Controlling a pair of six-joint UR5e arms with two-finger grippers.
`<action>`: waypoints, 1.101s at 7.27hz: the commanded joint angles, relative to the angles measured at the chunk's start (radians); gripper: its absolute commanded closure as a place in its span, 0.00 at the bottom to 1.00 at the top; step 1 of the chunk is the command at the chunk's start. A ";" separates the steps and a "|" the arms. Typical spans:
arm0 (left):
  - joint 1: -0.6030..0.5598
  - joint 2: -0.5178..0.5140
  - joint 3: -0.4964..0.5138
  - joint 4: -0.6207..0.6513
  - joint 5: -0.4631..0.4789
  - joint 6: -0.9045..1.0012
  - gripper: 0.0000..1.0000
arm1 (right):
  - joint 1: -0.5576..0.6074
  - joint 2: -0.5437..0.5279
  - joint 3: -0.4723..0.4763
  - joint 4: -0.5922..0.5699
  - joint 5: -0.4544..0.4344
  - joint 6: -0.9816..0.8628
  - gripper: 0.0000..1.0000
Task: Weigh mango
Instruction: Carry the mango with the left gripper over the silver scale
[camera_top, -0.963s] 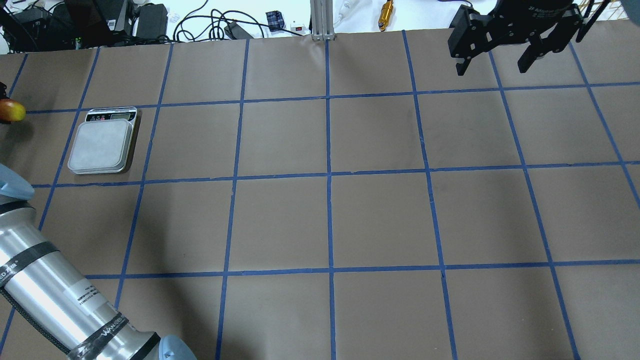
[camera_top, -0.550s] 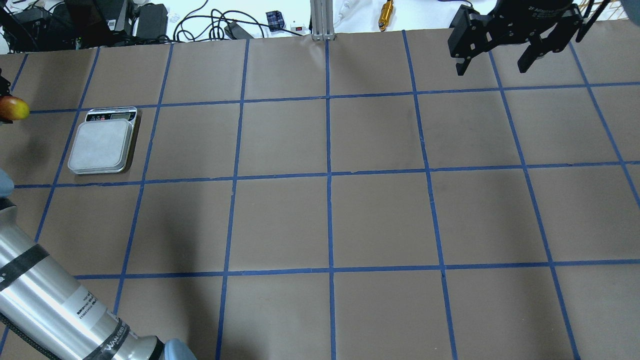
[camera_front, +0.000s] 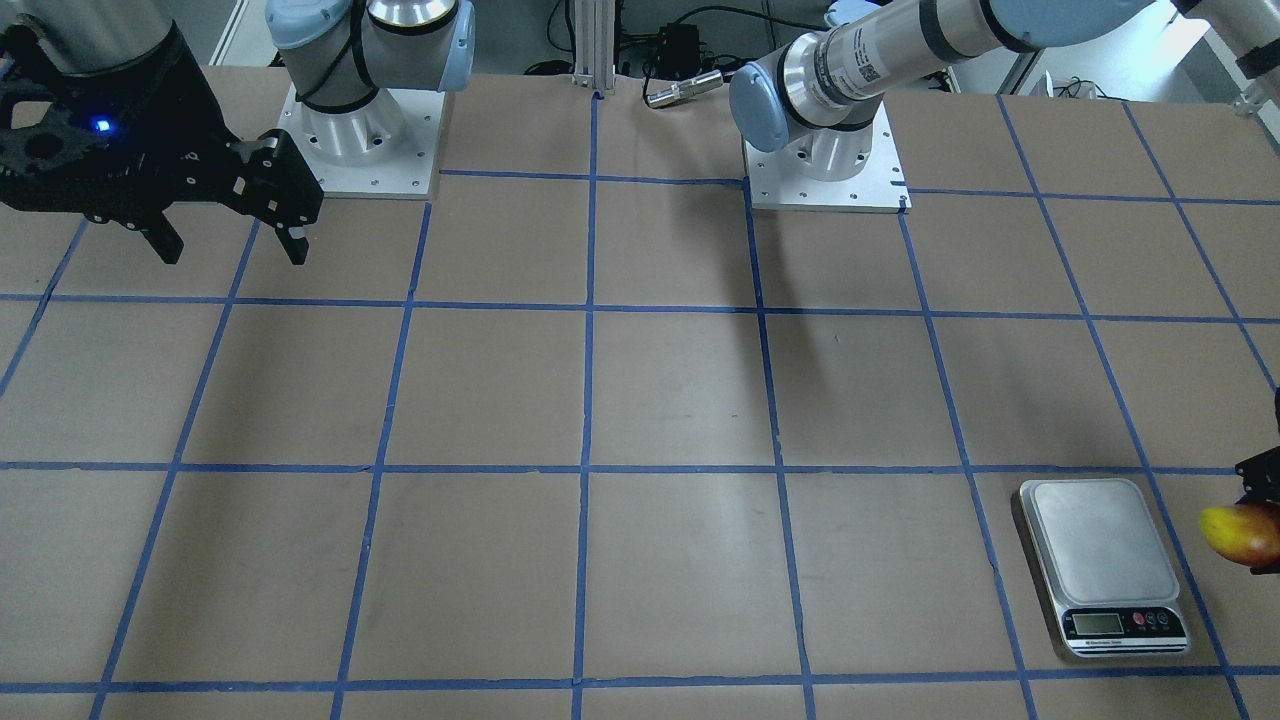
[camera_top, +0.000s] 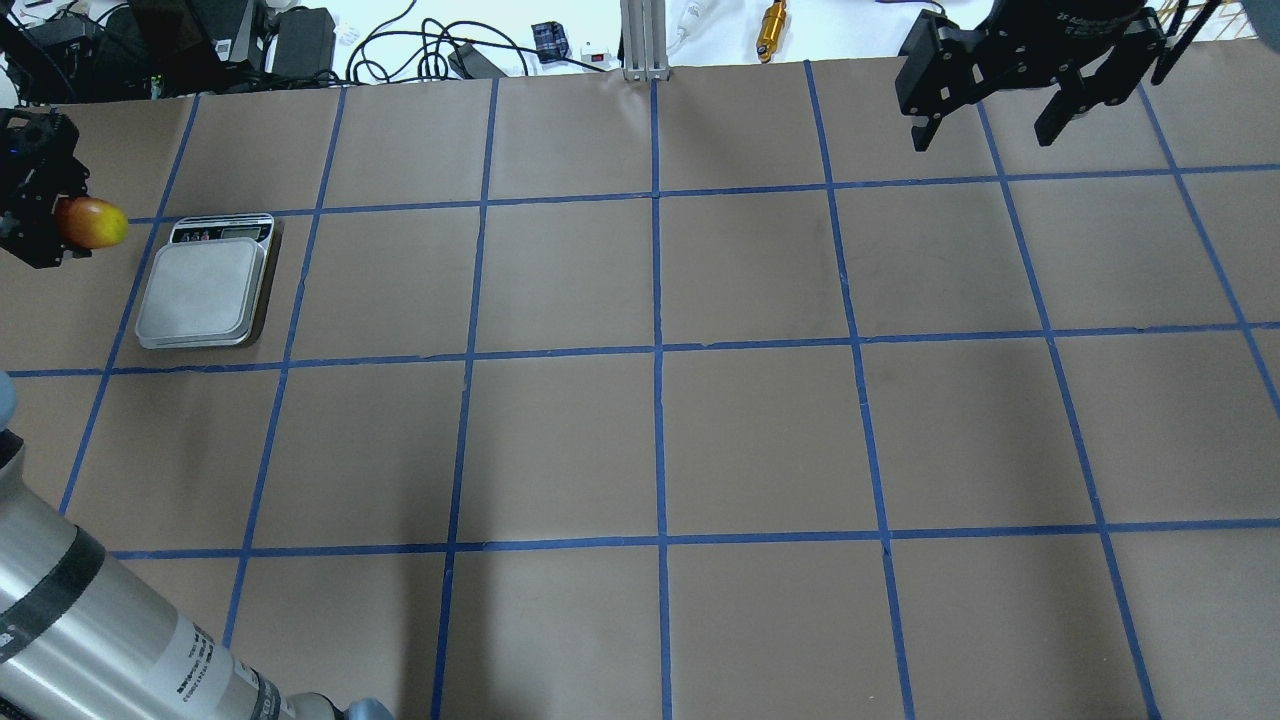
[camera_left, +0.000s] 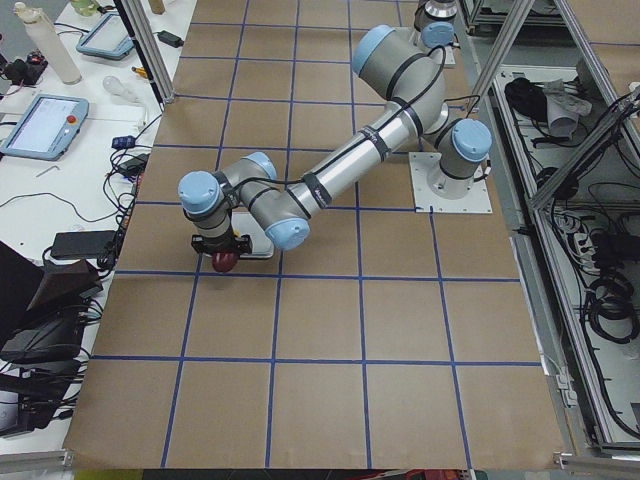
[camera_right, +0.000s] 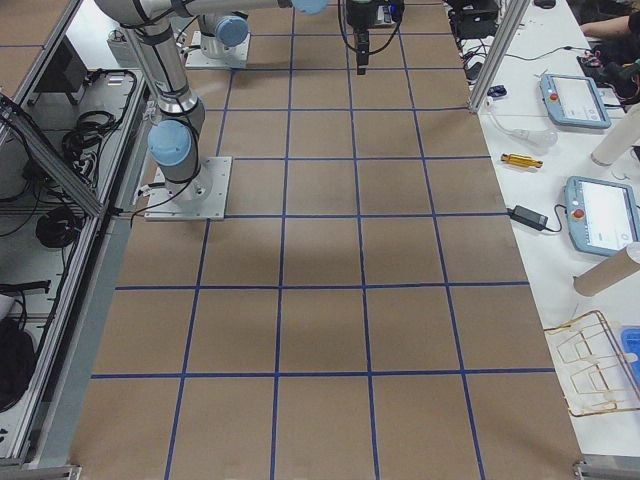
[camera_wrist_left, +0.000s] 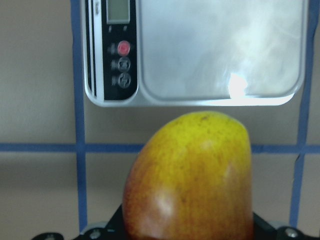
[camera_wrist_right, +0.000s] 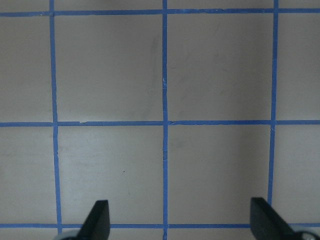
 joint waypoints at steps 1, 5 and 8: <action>-0.071 0.046 -0.127 0.131 0.002 -0.057 0.90 | 0.000 0.000 0.000 0.000 0.000 0.000 0.00; -0.071 0.026 -0.255 0.289 -0.002 -0.046 0.90 | 0.000 0.000 0.000 0.000 -0.002 0.000 0.00; -0.071 0.023 -0.273 0.290 -0.001 -0.028 0.84 | 0.000 -0.001 0.000 0.000 0.000 0.000 0.00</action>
